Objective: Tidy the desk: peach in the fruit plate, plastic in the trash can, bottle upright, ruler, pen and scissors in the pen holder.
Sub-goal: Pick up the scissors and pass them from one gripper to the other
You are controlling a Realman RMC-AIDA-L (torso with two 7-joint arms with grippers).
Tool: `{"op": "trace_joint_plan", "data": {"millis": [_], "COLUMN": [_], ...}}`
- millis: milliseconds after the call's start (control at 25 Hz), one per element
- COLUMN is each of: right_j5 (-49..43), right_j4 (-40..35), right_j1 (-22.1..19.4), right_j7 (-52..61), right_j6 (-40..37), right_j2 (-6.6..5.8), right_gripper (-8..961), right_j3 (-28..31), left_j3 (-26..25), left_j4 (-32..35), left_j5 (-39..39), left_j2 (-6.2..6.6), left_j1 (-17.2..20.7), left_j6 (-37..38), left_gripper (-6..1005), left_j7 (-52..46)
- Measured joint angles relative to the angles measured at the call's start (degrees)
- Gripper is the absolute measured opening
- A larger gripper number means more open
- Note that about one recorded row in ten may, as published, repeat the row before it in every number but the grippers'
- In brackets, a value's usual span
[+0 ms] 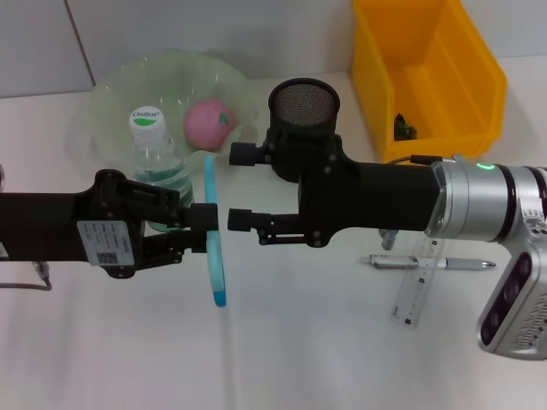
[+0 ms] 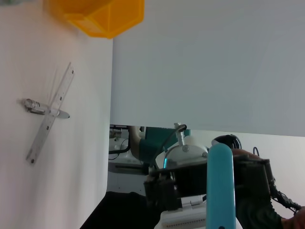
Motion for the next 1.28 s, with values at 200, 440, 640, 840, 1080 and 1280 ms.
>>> {"op": "trace_joint_plan", "data": {"millis": [200,440,640,840,1080,1280], "right_j5": [0.03,0.05,0.05,0.05,0.05,0.04], "right_j4": [0.00,0.06,0.28,1.48,1.74,2.21], "right_j1": [0.41,0.68,0.83,1.21,1.42,1.60], "right_j7": [-0.10,-1.22,-2.83,-5.79,-7.49,-9.00], "right_j6": [-0.38,-1.17,-1.19,-1.16,-0.92,-0.75], "right_j2": [0.00,0.00,0.06,0.09,0.16,0.18], "right_gripper": [745,746,745,745,745,746], "right_j3": [-0.78,-0.81,-0.97,-1.32,-1.73,-1.73], "left_j3": [0.09,-0.08,0.00,0.17,0.22,0.25], "left_j4": [0.00,-0.17,-0.94,-0.97,-0.97,-0.97], "left_j5": [-0.01,-0.03,-0.05,-0.05,0.63,0.84], "left_j2": [-0.13,-0.21,-0.32,-0.28,-0.06,0.06], "left_j1": [-0.16,-0.16,-0.14,0.06,0.26,0.31], "left_j6": [-0.15,-0.48,-0.67,-0.77,-0.77,-0.48], "left_gripper": [240,241,241,240,240,241], "left_j7": [-0.02,-0.22,-0.46,-0.69,-0.77,-0.80]}}
